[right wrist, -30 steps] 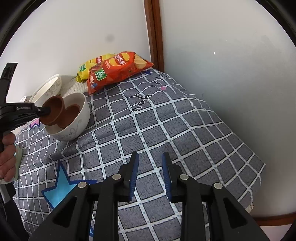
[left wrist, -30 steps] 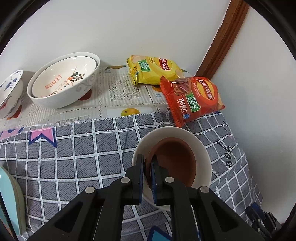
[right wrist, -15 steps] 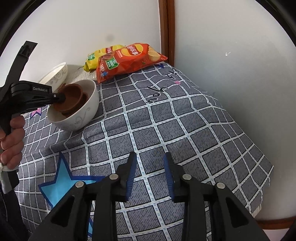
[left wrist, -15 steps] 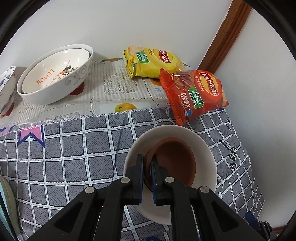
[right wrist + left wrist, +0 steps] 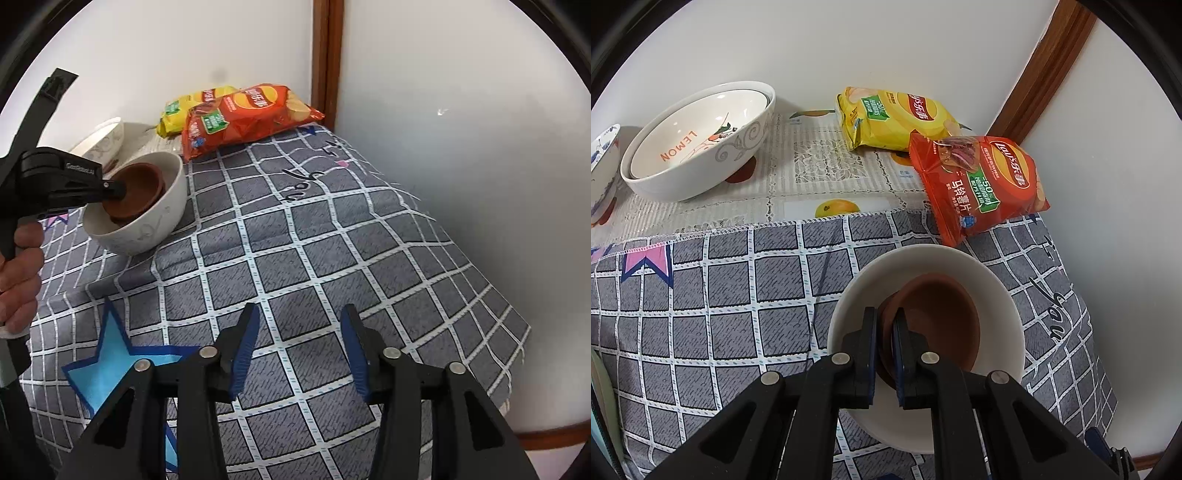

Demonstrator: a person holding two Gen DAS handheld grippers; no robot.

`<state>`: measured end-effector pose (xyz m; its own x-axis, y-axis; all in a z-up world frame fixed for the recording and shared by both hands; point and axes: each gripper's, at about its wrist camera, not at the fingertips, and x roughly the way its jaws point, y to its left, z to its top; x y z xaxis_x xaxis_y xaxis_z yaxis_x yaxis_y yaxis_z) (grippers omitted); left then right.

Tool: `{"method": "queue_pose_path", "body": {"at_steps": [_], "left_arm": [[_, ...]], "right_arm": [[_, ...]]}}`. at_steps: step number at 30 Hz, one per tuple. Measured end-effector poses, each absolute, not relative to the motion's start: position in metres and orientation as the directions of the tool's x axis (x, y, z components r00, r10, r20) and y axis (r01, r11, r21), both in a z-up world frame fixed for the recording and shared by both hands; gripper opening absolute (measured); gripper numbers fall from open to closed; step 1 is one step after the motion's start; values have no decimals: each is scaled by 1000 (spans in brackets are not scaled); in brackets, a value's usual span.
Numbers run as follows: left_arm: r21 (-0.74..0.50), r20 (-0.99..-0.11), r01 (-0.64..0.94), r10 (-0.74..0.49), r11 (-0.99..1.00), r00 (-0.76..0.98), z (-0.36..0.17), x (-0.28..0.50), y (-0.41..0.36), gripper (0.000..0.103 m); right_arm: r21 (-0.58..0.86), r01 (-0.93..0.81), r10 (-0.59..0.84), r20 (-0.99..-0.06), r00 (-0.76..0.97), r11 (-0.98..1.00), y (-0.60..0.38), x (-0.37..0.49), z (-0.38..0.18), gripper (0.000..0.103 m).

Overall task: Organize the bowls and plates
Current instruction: 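Open the left gripper to set the brown bowl onto the other brown bowl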

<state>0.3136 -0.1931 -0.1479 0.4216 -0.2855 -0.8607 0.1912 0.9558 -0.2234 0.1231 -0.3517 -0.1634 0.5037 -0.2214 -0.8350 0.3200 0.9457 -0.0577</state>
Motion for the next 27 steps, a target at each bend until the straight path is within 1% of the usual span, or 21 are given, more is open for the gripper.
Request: {"method": "queue_pose_path", "body": {"at_steps": [2,3,5,10,15,23,27], "left_arm": [[-222,-862,200,-288,954,417,-147,312,-194,8],[-224,-862,202,-290,954,415,-147,312,-195,8],[-228,-862,204,-295,952,413,-147,311,-195,8],[-226,-862,209,-295,952,412,-147,310,-197,8],[-223,-864,217,-296,950,408,-147,310,-196,9],[-212,-867,235,-294,949,403,-148,307,-197,10],[-211,-870,257,-301,943,390,-147,304,-198,20]], "right_arm": [[-117,341,-281,-827,487,933,-348,123,-163,53],[-134,342,-299,-818,491,930,-347,123,-163,54],[-130,332,-294,-806,514,934,-346,123,-162,54],[9,307,-178,-798,575,952,-352,120,-162,54],[63,301,-129,-807,577,952,-358,122,-162,59],[169,276,-32,-801,598,946,-358,123,-158,59],[180,240,0,-800,600,954,-352,128,-155,59]]}}
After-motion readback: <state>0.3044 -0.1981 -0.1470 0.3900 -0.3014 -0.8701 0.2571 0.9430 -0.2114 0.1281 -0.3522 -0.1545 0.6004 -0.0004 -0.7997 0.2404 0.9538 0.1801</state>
